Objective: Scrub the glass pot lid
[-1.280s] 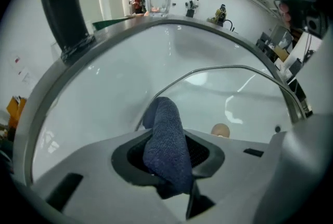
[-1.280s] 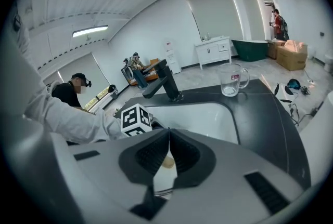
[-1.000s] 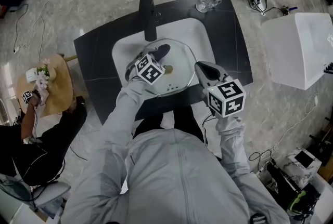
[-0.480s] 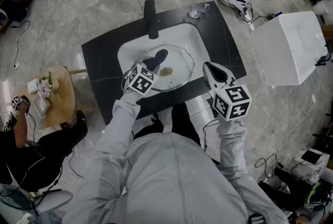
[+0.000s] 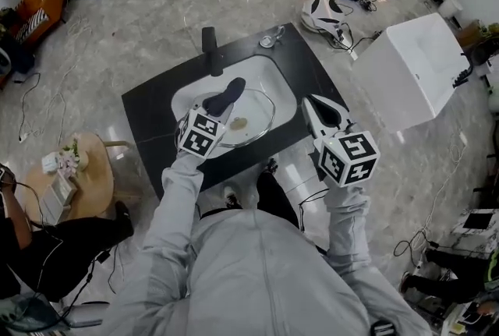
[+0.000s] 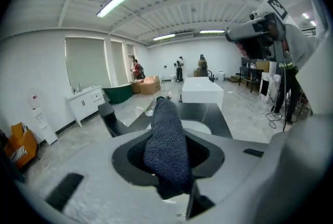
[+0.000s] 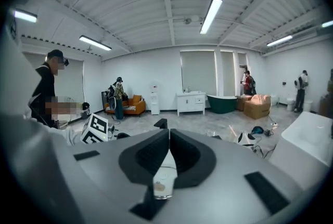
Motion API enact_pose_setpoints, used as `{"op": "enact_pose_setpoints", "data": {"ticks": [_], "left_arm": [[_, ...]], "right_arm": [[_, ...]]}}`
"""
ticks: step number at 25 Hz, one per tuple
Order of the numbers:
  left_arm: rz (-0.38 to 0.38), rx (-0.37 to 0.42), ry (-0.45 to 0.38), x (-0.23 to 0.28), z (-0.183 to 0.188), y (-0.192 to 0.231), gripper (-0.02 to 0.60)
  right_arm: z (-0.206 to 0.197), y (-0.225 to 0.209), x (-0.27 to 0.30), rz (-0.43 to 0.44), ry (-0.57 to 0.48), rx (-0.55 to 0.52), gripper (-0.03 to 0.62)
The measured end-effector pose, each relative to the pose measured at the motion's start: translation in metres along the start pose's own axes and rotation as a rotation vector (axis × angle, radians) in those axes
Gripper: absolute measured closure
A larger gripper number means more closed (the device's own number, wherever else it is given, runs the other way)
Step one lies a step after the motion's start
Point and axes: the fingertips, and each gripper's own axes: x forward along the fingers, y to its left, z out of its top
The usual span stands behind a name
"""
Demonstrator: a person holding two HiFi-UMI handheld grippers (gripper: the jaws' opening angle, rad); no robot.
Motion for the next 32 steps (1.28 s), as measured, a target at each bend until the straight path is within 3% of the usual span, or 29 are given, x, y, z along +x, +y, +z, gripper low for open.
{"op": "enact_pose_setpoints", "data": {"ticks": [8,13,24,32], "left_arm": [[0.022,0.103,-0.217,-0.047,0.112,-0.004,0.454],[0.044,0.154,-0.293,-0.072,0.155,-0.007,0.454],[0.074,0.242,-0.41,-0.113,0.211,-0.019,0.454],[0.081,0.281,-0.454,-0.129,0.221,-0.028,0.454]], "right_arm": [[0.039,0.0,-0.032,-0.082,-0.063,-0.127,0.563],[0.063,0.004,-0.044,-0.107,-0.11,-0.193,0.563],[0.106,0.009,-0.063,-0.142,-0.205,-0.265,0.565],[0.11,0.016,-0.067,-0.146,-0.225,-0.294,0.565]]}}
